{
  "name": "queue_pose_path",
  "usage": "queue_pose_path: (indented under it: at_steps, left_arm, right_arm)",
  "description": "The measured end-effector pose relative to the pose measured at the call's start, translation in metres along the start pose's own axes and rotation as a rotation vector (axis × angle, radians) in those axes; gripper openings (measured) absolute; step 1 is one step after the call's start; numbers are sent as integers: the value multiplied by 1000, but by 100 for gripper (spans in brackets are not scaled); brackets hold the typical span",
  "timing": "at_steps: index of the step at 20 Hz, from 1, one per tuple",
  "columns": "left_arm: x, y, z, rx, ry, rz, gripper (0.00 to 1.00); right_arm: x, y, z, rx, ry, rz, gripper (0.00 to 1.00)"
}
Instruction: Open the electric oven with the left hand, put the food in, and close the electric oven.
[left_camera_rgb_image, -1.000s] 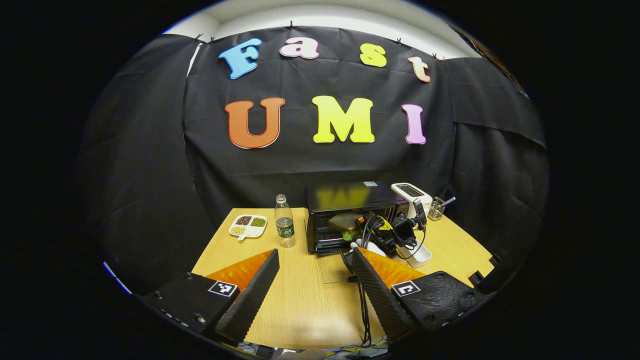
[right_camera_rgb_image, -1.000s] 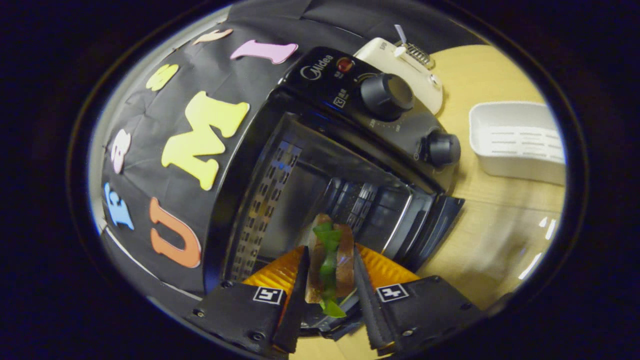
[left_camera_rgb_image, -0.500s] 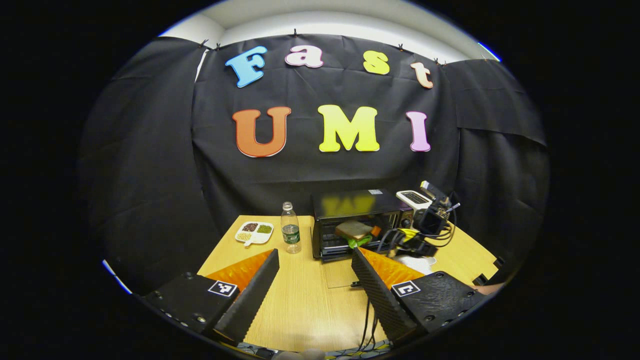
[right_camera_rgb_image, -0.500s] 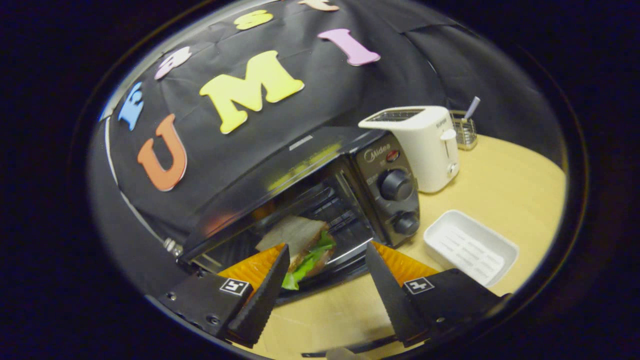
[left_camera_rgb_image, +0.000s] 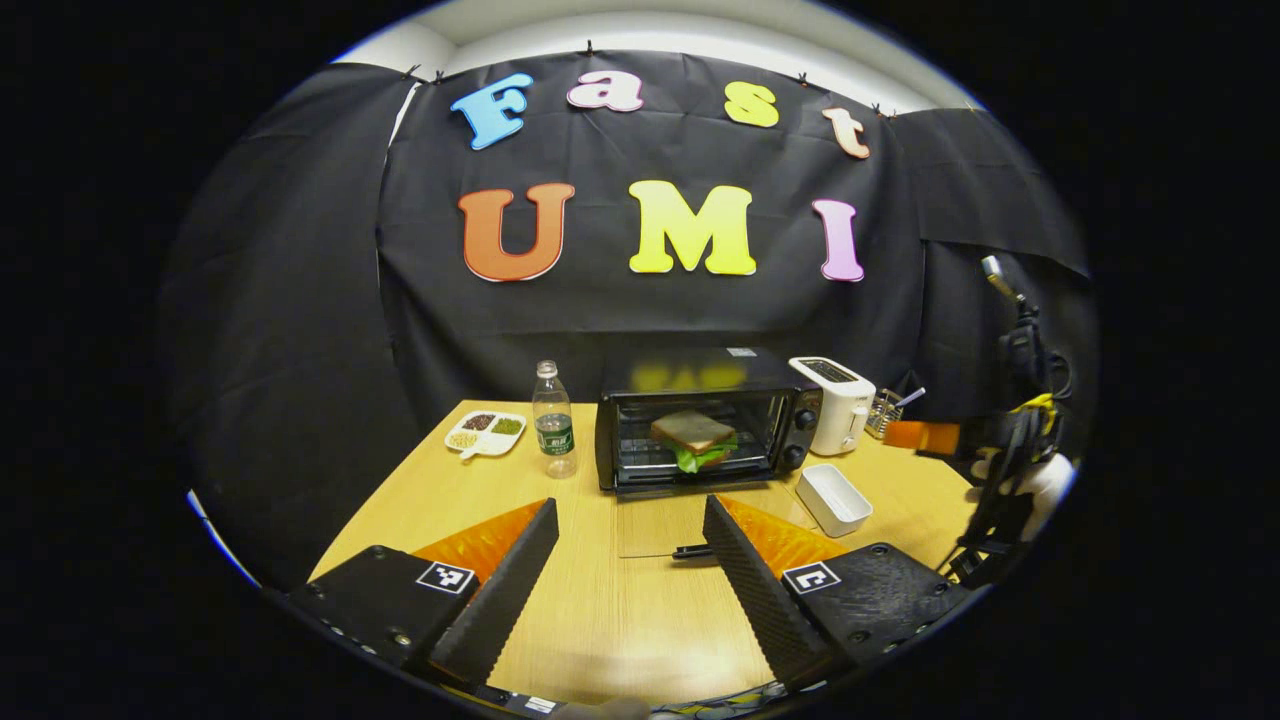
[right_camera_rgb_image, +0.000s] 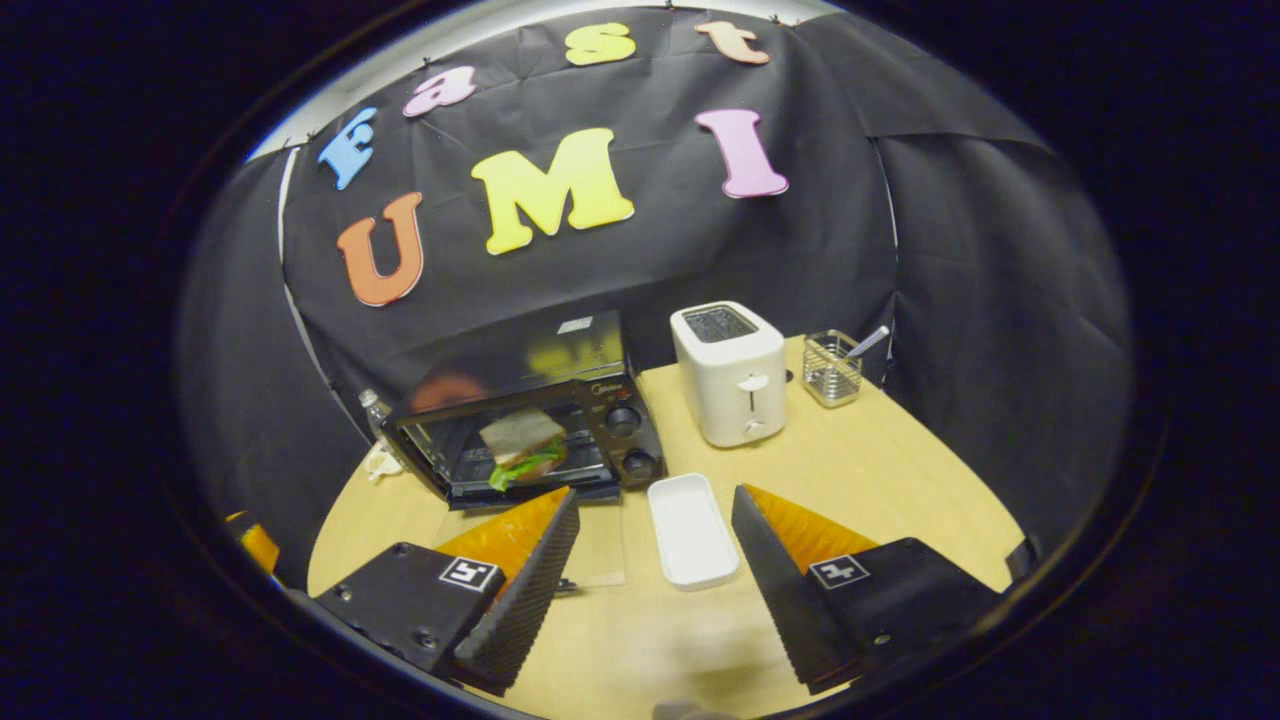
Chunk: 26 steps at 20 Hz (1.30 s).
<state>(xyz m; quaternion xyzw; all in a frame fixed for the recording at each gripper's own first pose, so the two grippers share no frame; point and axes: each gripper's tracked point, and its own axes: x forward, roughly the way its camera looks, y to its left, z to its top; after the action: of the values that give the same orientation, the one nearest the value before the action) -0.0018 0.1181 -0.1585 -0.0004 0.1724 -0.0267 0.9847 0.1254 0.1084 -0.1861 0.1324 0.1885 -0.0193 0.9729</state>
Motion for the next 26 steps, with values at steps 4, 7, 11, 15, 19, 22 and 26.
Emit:
queue_pose_path:
  at_steps: [4, 7, 11, 15, 19, 22, 26]
  left_arm:
    - [17, -30, -16, -9, 35, 17, 96]
    - [33, -54, -30, -12, 60, 21, 96]
    - [51, -82, -65, -53, 132, 2, 96]
    - [67, -98, -96, -74, 182, 9, 96]
    - [89, -108, -130, -66, 234, 0, 95]
    - [106, -115, -151, -58, 271, -20, 95]
    - [128, -115, -173, -53, 317, -21, 95]
  right_arm:
    - [-28, -36, 14, -7, -4, 23, 98]
    - [-39, -57, 22, -10, 1, 46, 98]
    - [-48, -70, 30, -36, 25, 90, 98]
    - [-56, -88, 38, -80, 30, 92, 98]
    - [-59, -105, 37, -119, 46, 72, 98]
    - [-62, -110, 30, -130, 76, 64, 99]
    - [-63, -110, 20, -123, 112, 41, 99]
